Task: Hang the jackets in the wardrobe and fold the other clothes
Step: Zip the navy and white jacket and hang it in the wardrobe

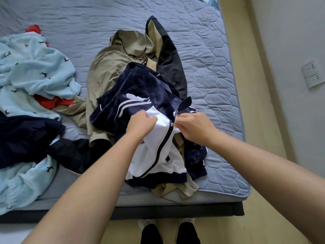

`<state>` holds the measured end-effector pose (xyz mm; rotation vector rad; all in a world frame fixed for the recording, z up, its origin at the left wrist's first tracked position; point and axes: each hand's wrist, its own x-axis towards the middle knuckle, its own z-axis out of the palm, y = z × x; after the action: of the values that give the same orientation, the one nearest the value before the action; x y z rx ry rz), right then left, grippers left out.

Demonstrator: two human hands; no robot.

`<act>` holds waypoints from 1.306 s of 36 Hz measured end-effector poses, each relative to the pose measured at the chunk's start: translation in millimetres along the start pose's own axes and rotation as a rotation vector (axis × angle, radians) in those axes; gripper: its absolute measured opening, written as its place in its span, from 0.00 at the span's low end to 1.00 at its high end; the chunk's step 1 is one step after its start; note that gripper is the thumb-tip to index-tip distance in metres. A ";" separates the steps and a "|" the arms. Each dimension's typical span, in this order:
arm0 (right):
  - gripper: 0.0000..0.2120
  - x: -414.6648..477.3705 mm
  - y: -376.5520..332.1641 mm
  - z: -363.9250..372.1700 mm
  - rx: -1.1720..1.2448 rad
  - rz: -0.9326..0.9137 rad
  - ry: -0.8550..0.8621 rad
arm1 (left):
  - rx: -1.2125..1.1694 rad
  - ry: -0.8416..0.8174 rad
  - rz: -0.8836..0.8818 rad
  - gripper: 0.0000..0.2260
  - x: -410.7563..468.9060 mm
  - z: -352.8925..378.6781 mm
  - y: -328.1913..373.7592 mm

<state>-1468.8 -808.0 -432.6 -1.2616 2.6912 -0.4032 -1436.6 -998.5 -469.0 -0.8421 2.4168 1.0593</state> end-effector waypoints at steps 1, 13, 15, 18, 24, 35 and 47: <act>0.06 -1.8 0.1 2.0 0.020 0.011 -0.015 | 0.022 0.020 0.015 0.08 3.9 0.0 9.6; 0.11 -44.5 -16.1 31.3 0.242 0.051 -0.085 | 0.095 -0.371 -0.476 0.06 8.0 40.7 1.2; 0.11 -51.6 -15.8 38.4 0.263 0.064 -0.104 | -0.106 -0.413 -0.553 0.11 8.4 44.6 -10.2; 0.13 -59.6 -15.0 48.3 0.294 0.105 -0.181 | -0.485 -0.259 -0.509 0.09 7.9 47.9 -15.1; 0.10 -65.3 -16.5 68.7 0.447 0.315 -0.287 | -1.182 -0.226 -0.579 0.16 -12.2 45.6 -16.5; 0.26 -12.7 -19.0 88.1 1.542 1.320 -0.264 | -1.217 -0.369 -0.381 0.15 -32.8 43.7 -48.3; 0.14 -1.3 -54.2 94.6 1.573 1.169 -0.001 | -0.499 -0.200 -0.265 0.27 -39.6 40.3 -85.5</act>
<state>-1405.6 -857.3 -506.6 0.6542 1.5709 -1.6189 -1347.4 -999.4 -519.4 -1.1120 1.8363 1.5770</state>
